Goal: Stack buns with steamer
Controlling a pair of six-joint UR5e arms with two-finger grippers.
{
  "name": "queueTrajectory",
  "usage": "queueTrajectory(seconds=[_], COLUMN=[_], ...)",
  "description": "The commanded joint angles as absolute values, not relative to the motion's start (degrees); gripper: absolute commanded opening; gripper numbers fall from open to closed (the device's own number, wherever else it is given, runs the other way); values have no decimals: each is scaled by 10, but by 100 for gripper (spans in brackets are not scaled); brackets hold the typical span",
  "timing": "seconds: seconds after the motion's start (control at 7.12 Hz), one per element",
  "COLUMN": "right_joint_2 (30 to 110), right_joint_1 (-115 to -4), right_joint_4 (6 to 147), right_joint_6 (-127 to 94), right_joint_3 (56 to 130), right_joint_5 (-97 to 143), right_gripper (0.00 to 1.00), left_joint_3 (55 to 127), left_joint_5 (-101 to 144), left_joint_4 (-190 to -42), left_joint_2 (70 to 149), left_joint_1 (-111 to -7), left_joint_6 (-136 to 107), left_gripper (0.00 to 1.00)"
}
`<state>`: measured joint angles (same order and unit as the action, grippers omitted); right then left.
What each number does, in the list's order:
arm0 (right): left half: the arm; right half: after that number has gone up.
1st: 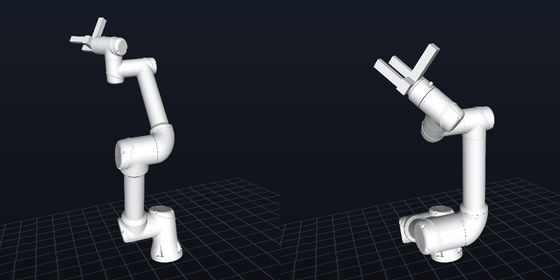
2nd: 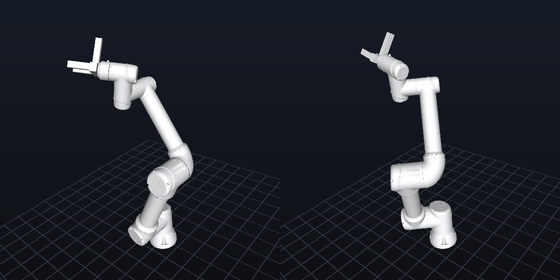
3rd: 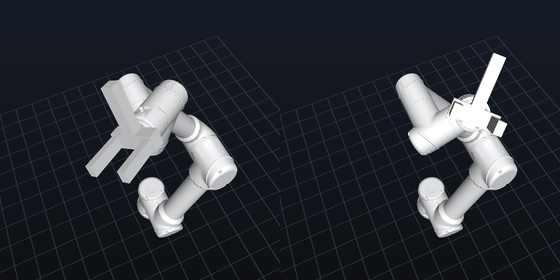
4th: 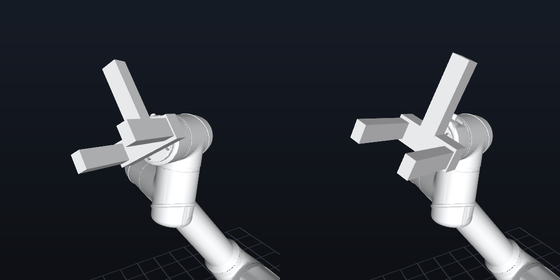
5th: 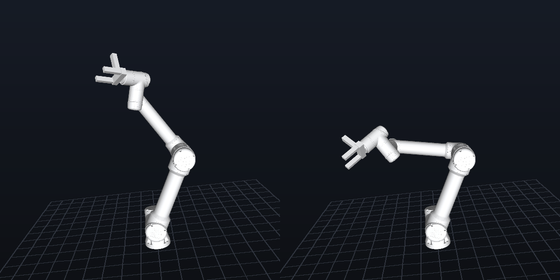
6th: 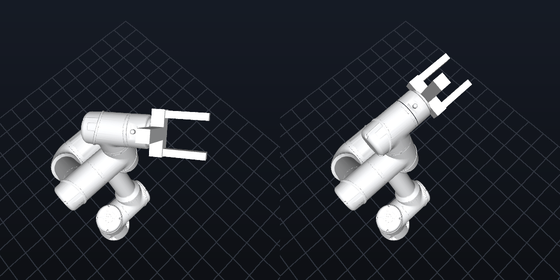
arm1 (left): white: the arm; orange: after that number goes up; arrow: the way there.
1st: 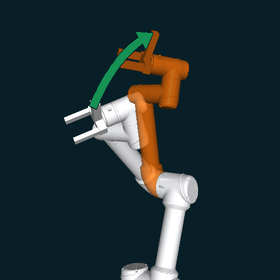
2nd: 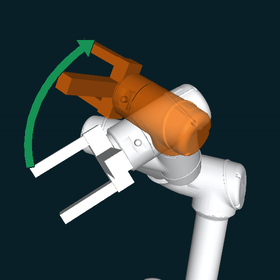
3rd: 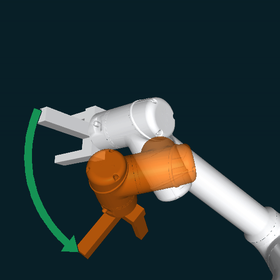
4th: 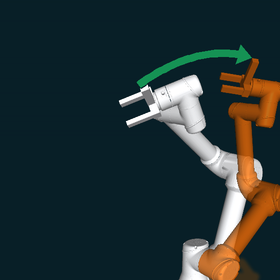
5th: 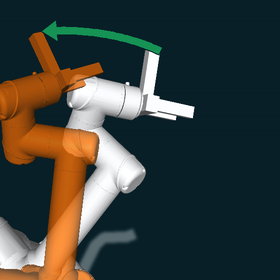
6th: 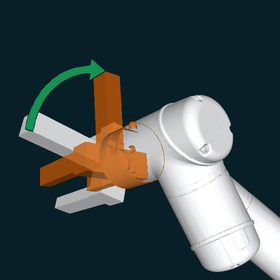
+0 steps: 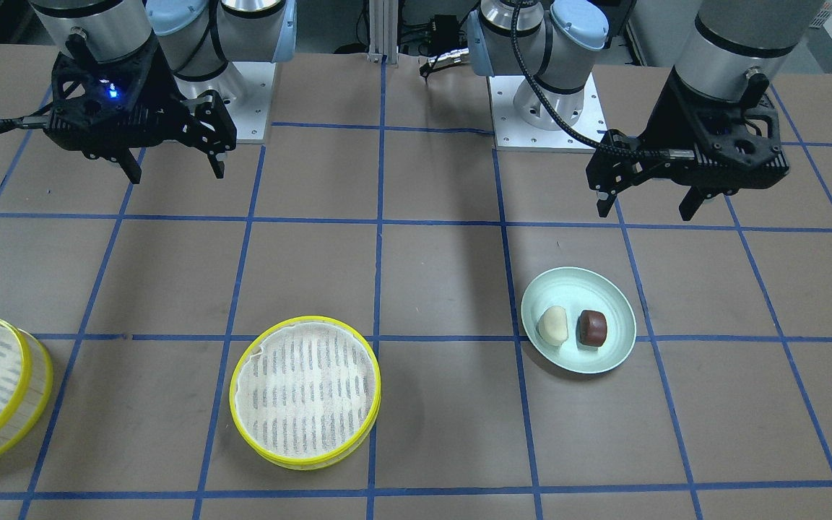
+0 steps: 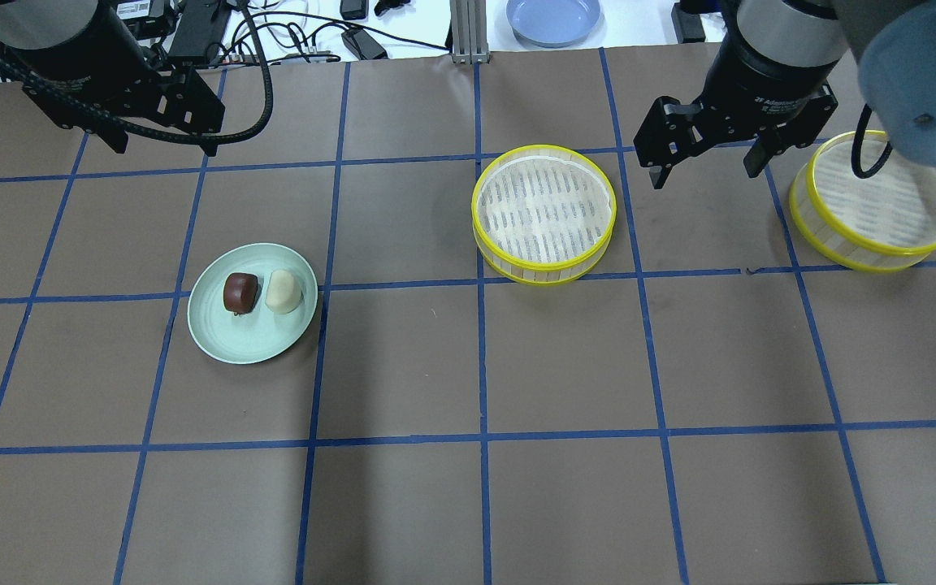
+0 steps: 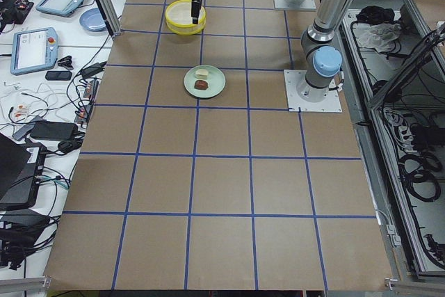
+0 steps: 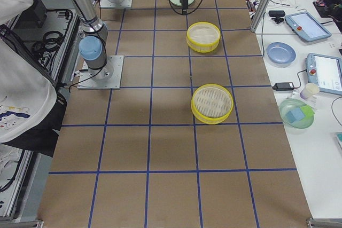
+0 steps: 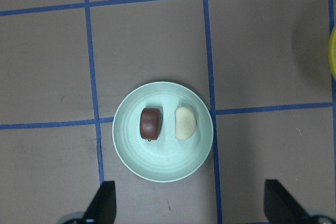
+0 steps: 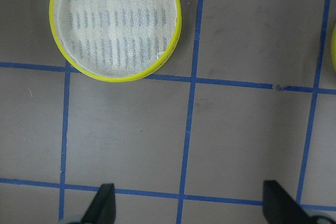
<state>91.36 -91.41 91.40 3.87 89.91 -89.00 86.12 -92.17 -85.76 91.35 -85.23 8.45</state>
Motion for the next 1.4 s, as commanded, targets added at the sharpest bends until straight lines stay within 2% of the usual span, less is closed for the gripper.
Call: queueTrajectory(seconds=[0.0,0.42,0.7,0.84,1.26], right_joint_2=[913,911,891,874,858], right_joint_1=[-914,-911,-887,-839,-662], right_joint_4=[915,915,920,923,963], right_joint_6=[38,46,61,61,97], right_joint_3=[899,899,898,898,897], right_joint_5=[-890,-889,-896,-884,-894], right_gripper=[100,100,100,100,100], left_joint_3=[864,890,965,999,1011], left_joint_5=[-919,-919,-902,-902,-903], left_joint_4=[-858,-850,-741,-701,-688], left_joint_2=[911,927,956,971,1045], left_joint_1=[-853,-846,-846,-844,-844], left_joint_6=[84,93,96,125,171], left_gripper=[100,100,100,100,100])
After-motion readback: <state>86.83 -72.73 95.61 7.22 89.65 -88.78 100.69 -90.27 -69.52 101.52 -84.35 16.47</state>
